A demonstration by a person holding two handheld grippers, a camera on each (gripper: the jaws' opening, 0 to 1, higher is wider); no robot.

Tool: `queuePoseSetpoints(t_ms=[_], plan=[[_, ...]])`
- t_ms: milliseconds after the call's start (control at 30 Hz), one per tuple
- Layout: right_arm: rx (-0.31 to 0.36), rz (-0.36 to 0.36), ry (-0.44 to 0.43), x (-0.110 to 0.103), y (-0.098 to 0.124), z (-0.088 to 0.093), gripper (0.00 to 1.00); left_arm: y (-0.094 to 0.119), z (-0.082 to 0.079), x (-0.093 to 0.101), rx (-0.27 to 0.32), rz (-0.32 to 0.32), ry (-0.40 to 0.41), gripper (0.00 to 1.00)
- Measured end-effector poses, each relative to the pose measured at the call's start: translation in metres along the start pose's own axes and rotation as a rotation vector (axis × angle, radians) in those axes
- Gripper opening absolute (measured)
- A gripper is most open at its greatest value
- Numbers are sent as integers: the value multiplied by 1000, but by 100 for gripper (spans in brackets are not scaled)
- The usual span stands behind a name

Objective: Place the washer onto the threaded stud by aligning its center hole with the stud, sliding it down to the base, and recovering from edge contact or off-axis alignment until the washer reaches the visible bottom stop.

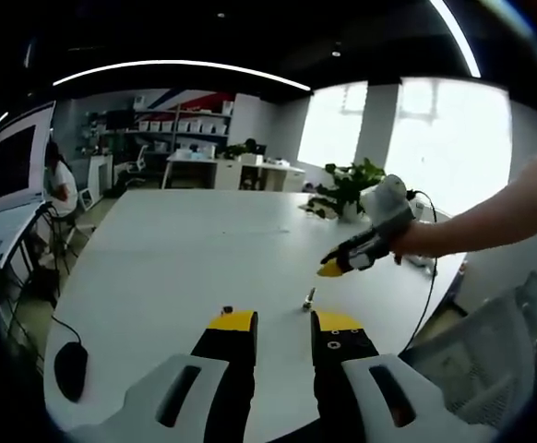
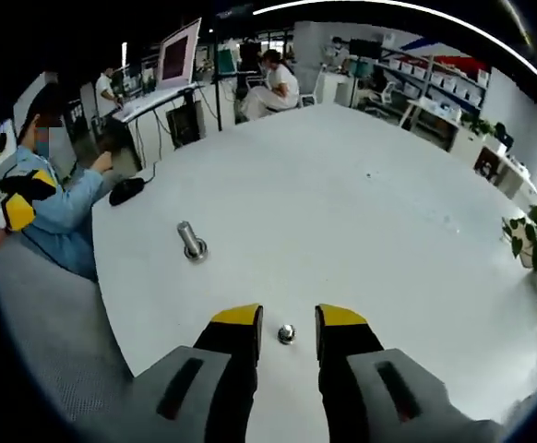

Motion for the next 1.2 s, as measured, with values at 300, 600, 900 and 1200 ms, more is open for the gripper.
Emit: queuePoseSetpoints(t_ms=[300, 600, 900, 1200], plan=[[170, 58, 6, -10, 29, -9, 35, -3, 2, 5, -19, 29, -18, 21], [316, 124, -92, -18, 70, -4, 40, -4, 4, 7, -29, 37, -19, 21], [396, 205, -193, -22, 108, 15, 42, -2, 0, 3, -4, 21, 5, 21], [408, 239, -230, -18, 133, 37, 42, 1, -5, 1, 29, 2, 11, 22]])
Point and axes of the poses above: the point that each gripper's makers call its tool centre point, and the gripper's own axes: y roughly backward along the fingers, x roughly to its right, z roughly out of its underside, the point moved 5 cm from there along y, roughly backward along the fingers
